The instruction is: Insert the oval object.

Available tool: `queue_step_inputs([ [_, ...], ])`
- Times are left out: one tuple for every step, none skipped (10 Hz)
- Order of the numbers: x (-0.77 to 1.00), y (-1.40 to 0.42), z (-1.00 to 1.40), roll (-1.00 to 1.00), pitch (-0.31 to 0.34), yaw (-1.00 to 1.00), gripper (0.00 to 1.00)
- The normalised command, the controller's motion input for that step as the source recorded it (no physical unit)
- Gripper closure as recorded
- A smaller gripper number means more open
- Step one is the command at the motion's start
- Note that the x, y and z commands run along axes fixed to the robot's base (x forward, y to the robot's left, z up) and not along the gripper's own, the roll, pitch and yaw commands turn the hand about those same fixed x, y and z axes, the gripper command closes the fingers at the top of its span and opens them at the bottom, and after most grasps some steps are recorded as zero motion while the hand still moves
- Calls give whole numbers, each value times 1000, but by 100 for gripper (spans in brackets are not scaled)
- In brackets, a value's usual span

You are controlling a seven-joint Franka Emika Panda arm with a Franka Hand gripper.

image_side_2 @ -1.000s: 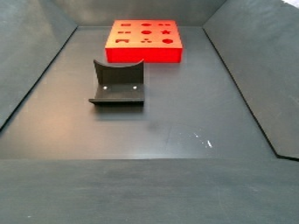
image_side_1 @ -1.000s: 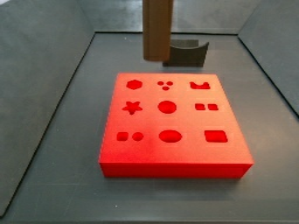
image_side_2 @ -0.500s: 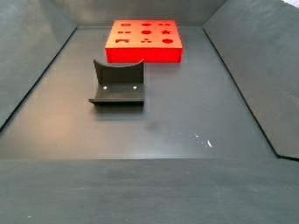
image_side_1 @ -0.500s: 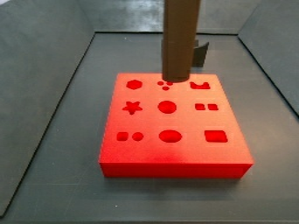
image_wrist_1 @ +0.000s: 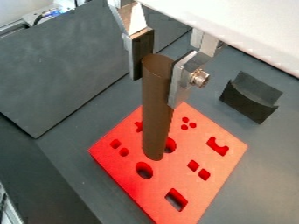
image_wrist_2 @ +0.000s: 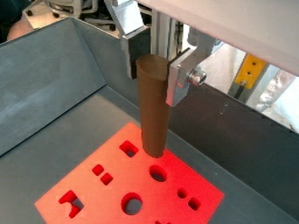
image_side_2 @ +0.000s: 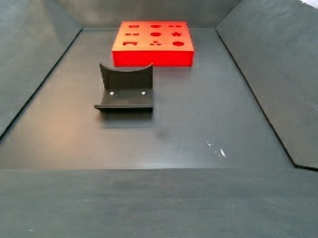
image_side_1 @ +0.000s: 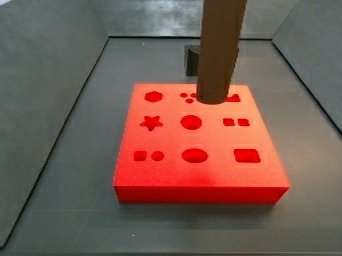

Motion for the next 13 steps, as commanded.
queue_step_inputs([
  [0,-9,0,91,43,0,100],
  [0,-91,0,190,74,0,100],
  [40,-126,-37,244,111,-11,100],
  [171,-114,-89,227,130,-54,100],
  [197,-120,-80,249,150,-109,100],
  [211,-109,-111,223,143,-100,100],
  [249,-114,-89,221,154,-111,100],
  [271,-123,-106,216,173,-137,100],
  [120,-97,-137,179,139,-143,100],
  [114,-66,-211,201,156,-174,100],
  [180,-106,-257,231,164,-234,100],
  [114,-60,-340,161,120,-183,100],
  [31,0,-423,0,0,-63,100],
])
